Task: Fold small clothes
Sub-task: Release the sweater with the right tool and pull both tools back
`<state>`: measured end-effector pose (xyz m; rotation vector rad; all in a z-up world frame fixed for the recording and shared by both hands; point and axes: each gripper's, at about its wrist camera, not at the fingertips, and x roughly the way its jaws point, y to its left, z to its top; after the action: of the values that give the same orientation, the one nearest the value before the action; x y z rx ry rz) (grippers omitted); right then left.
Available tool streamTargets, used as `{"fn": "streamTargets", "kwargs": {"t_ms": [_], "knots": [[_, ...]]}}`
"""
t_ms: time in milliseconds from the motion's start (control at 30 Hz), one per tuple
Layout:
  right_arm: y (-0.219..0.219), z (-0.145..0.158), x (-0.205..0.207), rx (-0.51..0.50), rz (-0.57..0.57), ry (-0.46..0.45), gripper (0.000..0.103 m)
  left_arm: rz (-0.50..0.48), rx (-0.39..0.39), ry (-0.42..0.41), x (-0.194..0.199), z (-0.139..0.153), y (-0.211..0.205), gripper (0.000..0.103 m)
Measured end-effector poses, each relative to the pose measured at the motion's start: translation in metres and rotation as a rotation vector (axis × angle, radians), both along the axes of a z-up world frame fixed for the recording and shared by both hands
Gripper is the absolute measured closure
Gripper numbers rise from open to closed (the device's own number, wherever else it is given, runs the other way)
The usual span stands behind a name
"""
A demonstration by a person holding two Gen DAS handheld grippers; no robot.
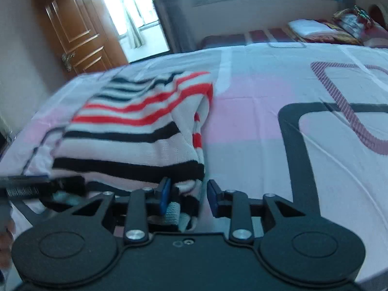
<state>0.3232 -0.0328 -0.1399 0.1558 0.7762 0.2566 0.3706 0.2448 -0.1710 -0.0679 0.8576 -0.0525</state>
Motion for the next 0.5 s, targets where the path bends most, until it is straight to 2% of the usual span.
{"fn": "streamTargets", "kwargs": {"t_ms": [67,133,167,233,267,333,400,433,467,500], "knots": [[0.014,0.015,-0.015,-0.058,0.031,-0.071,0.072,0.012,-0.015,0.01,-0.002,-0.002,0.001,0.03],[0.019,0.023,-0.025,-0.043,0.022,-0.109,0.074,0.03,-0.026,0.021,-0.002,-0.005,0.002,0.027],[0.02,0.02,-0.026,-0.052,0.01,-0.089,0.074,0.03,-0.022,0.023,-0.003,-0.006,0.001,0.021],[0.019,0.002,-0.017,-0.093,-0.018,0.01,0.072,0.03,-0.007,0.029,-0.005,-0.005,0.0,0.02],[0.016,-0.002,-0.017,-0.069,-0.033,0.035,0.071,0.027,-0.014,0.028,-0.006,-0.002,0.001,0.02],[0.009,0.006,-0.023,0.005,-0.064,0.022,0.07,0.022,-0.015,0.021,-0.011,0.005,0.001,0.019],[0.009,0.016,-0.03,0.009,-0.068,-0.004,0.066,0.016,-0.019,0.012,-0.015,0.012,0.0,0.019],[0.008,0.021,-0.034,0.009,-0.073,-0.015,0.065,0.016,-0.019,0.013,-0.018,0.016,-0.001,0.013],[0.008,0.026,-0.037,0.017,-0.077,-0.021,0.064,0.02,-0.016,0.015,-0.019,0.019,-0.001,0.0],[0.006,0.029,-0.043,0.028,-0.081,-0.026,0.063,0.025,-0.015,0.009,-0.022,0.023,-0.002,0.0]]}}
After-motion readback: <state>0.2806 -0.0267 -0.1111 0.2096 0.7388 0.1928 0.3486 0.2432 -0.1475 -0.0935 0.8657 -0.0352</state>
